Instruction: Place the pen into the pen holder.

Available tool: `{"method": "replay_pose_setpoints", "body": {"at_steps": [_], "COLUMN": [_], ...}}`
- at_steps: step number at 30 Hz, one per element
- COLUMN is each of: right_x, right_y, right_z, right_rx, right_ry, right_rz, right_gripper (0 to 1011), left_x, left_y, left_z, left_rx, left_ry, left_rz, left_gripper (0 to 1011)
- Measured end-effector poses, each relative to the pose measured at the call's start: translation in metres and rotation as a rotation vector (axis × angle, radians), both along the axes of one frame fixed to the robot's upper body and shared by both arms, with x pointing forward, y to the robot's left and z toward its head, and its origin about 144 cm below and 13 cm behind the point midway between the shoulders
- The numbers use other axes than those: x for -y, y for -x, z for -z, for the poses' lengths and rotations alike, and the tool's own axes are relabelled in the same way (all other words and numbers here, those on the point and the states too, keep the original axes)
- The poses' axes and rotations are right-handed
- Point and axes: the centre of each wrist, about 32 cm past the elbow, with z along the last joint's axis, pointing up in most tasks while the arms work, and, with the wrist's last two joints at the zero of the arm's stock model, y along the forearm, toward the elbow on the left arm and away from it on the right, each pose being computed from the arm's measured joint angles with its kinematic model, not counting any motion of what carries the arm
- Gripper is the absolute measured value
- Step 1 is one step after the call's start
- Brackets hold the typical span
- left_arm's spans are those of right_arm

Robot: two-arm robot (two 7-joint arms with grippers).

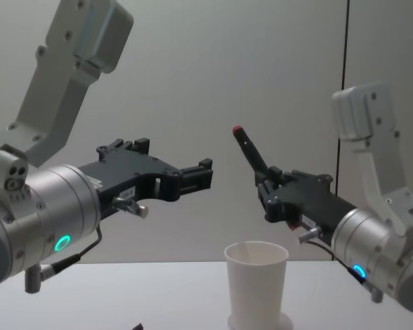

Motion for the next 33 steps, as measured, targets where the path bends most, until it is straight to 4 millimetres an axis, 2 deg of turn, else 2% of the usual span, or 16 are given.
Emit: {"method": "replay_pose_setpoints", "body": {"at_steps": [19, 33], "right_x": [-0.005, -0.01], "right_y": [-0.024, -0.036], "right_z": [0.022, 0.029], "right_rx": [-0.019, -0.024], "right_ry": [0.024, 0.022], "right_rz": [-0.018, -0.031], "right_gripper": [175, 173], "left_x": [0.0, 0.0], "left_y": [0.0, 0.0], "left_z": [0.0, 0.0], "left_rx": [0.0, 0.0], "left_ry": [0.0, 0.0], "left_rz": [0.0, 0.0], "left_gripper": [1003, 1003]}}
